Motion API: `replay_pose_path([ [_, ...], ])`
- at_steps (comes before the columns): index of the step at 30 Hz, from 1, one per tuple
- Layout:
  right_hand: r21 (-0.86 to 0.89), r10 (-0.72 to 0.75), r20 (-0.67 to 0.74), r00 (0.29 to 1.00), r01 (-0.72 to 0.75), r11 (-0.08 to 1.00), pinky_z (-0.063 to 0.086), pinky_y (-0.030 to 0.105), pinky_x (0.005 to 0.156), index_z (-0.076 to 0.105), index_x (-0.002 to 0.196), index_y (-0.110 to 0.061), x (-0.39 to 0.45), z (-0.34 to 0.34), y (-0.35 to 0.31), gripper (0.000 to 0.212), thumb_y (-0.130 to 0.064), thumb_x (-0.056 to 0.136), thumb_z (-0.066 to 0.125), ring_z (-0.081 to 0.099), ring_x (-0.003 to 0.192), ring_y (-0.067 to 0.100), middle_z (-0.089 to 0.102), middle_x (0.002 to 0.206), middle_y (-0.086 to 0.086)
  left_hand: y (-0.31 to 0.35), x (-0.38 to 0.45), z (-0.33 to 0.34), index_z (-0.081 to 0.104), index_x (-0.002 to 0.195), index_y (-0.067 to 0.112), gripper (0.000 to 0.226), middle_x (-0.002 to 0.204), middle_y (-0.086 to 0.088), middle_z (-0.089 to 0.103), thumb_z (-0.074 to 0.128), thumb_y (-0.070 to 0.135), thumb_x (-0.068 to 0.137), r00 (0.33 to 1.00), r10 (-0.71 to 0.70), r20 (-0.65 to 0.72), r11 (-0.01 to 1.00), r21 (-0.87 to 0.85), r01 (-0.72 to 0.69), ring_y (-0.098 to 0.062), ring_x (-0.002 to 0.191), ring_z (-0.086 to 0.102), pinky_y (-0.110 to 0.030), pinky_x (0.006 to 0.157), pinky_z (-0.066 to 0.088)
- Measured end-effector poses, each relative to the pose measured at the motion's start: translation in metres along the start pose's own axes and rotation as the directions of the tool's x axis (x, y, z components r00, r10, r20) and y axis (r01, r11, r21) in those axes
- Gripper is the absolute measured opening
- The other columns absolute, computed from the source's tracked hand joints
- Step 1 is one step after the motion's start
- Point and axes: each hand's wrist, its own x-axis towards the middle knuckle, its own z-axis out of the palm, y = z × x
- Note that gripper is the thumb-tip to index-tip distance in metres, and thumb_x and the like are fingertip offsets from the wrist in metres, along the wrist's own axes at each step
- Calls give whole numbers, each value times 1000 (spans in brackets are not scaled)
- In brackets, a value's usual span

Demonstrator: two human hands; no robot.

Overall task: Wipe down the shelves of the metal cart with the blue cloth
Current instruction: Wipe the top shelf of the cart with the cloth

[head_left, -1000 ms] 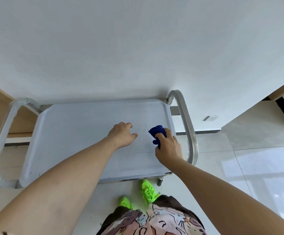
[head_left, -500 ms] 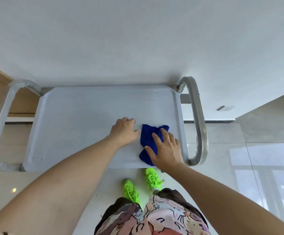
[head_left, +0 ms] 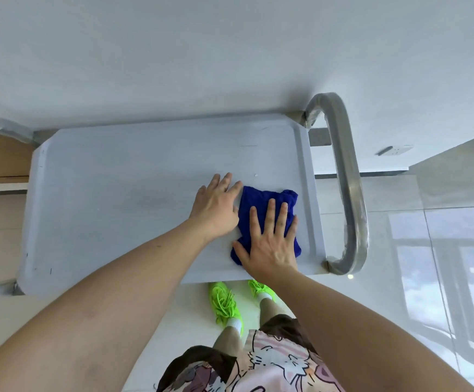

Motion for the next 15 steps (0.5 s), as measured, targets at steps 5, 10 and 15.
replay_pose_path([
  [5,13,-38,-29,999,38,999,3,71,114,17,158,-26,28,3,9,83,-73,91,31,-11,150,44,2,166,19,1,36,-3,16,154,26,68,165,-5,2,44,22,93,998,-64,-24,998,-16,64,-30,151,-2,-51,119,15],
  [10,15,-69,-48,996,70,997,3,68,116,15,158,-32,66,-4,18,81,-73,91,31,-13,150,41,0,167,16,-22,51,1,8,154,36,67,165,3,-3,39,28,96,990,-138,-39,990,5,138,-30,150,-5,-55,119,9],
  [15,18,-17,-44,999,17,1000,-1,66,117,10,158,-34,123,-20,26,81,-75,90,26,-13,150,40,-3,167,13,-35,46,15,-2,152,44,64,164,11,-8,33,32,100,992,-95,-82,995,-17,94,-28,151,-9,-57,119,5],
])
